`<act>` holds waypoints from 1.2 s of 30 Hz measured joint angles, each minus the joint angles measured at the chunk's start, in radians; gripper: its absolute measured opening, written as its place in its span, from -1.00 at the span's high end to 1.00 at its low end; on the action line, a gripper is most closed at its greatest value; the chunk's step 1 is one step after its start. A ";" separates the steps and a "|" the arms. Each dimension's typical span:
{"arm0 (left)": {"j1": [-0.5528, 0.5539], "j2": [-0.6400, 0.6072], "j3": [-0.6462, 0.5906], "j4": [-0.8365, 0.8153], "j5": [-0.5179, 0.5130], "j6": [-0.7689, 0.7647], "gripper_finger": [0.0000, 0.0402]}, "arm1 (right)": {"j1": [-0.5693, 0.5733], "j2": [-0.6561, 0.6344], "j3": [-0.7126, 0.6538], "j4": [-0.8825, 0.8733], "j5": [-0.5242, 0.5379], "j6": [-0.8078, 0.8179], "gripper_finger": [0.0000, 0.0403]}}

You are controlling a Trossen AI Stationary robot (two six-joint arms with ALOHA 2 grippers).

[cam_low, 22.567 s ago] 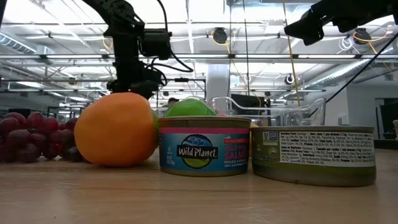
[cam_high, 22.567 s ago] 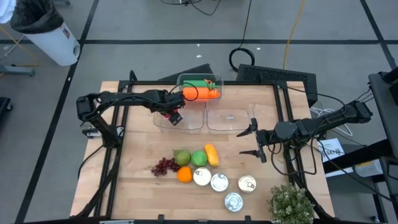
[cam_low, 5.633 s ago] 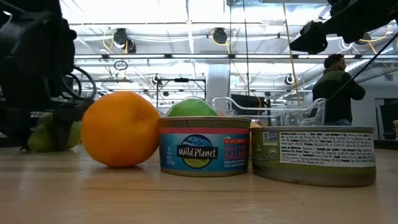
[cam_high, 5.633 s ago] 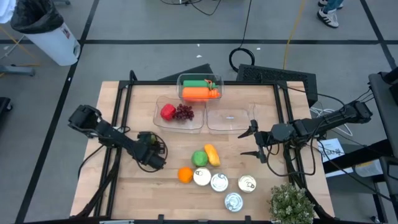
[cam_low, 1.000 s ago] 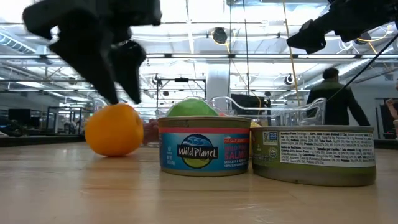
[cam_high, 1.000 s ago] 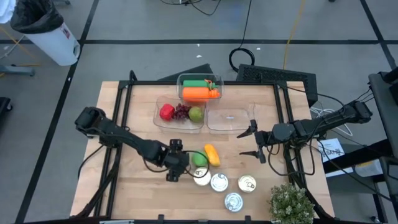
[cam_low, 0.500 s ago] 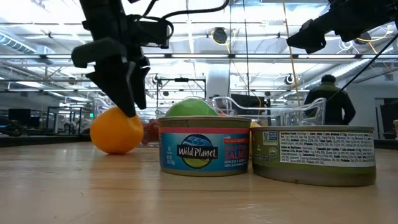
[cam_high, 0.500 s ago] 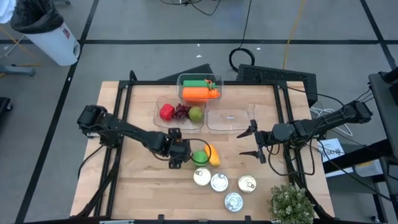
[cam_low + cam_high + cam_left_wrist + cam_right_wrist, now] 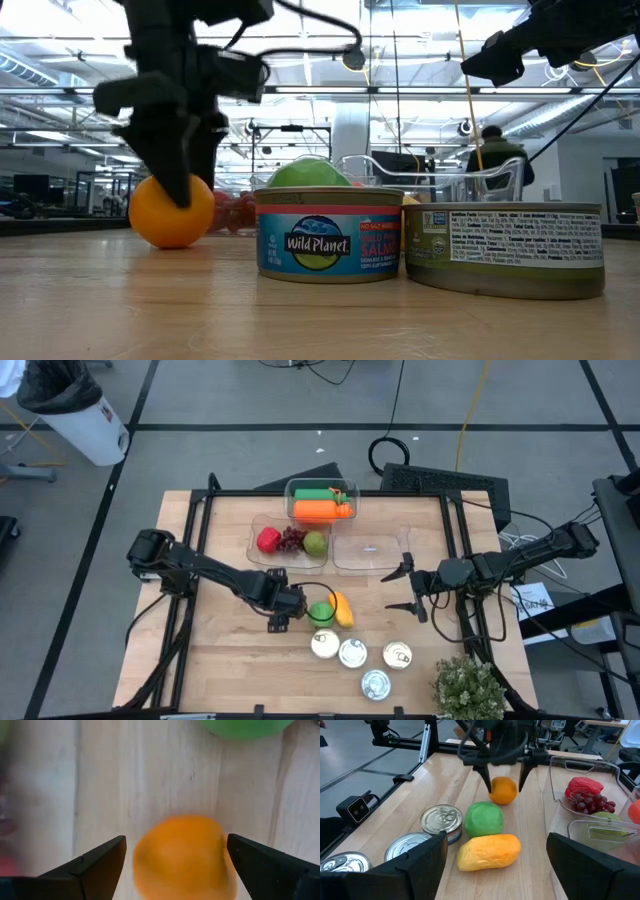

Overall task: Pick & Place Food Item
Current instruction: Put the orange into the bottom left transparent bin, then put the tangerine into the bottom left transparent bin

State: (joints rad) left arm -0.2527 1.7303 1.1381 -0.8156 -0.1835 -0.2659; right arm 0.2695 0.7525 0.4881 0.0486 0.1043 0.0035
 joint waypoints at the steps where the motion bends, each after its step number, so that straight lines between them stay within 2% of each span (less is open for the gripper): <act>1: 0.000 0.001 -0.011 0.004 0.009 -0.005 -0.81 | 0.000 0.000 0.000 0.000 0.000 0.000 -0.59; 13: 0.006 0.011 -0.126 0.039 0.103 -0.130 -0.79 | 0.000 0.000 0.000 0.000 0.000 0.003 -0.59; 16: 0.006 0.011 -0.135 0.038 0.135 -0.129 -0.68 | 0.000 0.000 0.000 0.000 0.000 0.003 -0.59; 21: 0.006 0.011 -0.135 0.036 0.158 -0.147 -0.36 | 0.000 0.000 0.000 0.000 0.000 0.003 -0.59; 24: 0.006 0.011 -0.135 0.040 0.159 -0.160 -0.33 | 0.000 0.000 0.000 0.000 0.000 0.003 -0.59; 26: 0.008 0.008 -0.134 0.031 0.168 -0.150 -0.38 | 0.000 0.000 0.000 0.000 0.000 0.003 -0.59; 32: 0.038 0.002 -0.072 -0.046 0.184 -0.183 -0.80 | 0.000 0.000 0.000 0.001 0.000 0.004 -0.59; 36: 0.051 0.001 -0.031 -0.056 0.190 -0.162 -0.95 | 0.000 0.000 0.000 0.003 0.000 0.004 -0.59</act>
State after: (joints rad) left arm -0.2020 1.7315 1.1072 -0.8716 0.0062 -0.4279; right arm 0.2695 0.7525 0.4877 0.0517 0.1047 0.0071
